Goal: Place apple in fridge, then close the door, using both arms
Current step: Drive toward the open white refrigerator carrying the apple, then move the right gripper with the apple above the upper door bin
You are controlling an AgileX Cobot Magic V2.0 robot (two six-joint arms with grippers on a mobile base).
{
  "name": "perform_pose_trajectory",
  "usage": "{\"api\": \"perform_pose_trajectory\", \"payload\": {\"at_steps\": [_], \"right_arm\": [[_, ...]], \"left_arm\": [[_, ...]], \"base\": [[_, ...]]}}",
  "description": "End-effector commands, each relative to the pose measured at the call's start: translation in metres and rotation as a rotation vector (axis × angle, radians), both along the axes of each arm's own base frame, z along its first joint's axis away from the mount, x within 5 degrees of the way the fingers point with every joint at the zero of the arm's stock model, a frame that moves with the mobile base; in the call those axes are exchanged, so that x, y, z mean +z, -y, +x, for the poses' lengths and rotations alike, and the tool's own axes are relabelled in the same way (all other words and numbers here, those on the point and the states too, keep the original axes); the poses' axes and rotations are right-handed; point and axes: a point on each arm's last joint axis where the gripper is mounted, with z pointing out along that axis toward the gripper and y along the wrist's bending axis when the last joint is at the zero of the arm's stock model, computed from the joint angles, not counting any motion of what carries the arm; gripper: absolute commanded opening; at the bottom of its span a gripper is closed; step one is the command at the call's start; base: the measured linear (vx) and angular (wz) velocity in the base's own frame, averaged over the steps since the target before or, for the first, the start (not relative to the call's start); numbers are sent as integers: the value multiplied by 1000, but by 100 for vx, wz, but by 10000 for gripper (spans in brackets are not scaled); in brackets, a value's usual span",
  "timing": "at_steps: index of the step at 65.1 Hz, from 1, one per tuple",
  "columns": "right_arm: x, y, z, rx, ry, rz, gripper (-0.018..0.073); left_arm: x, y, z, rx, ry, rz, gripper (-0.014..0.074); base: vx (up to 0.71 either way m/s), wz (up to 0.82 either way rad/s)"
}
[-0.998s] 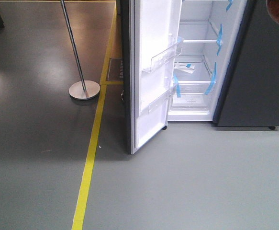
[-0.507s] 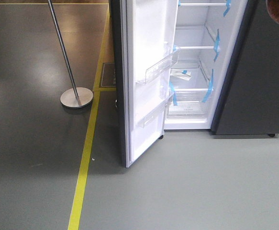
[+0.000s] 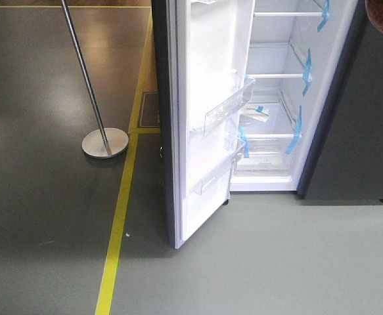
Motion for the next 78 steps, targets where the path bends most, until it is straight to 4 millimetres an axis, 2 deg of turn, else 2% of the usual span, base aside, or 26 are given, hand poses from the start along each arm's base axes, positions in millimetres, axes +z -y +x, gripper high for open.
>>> {"api": "perform_pose_trajectory", "payload": {"at_steps": [1,78], "right_arm": [[13,-1,-12,16,60,13,104],[13,-1,-12,16,60,13,104]], "left_arm": [[13,0,-1,8,102,-17,-7],[13,0,-1,8,102,-17,-7]], "base": [[18,5],[18,-3]]}}
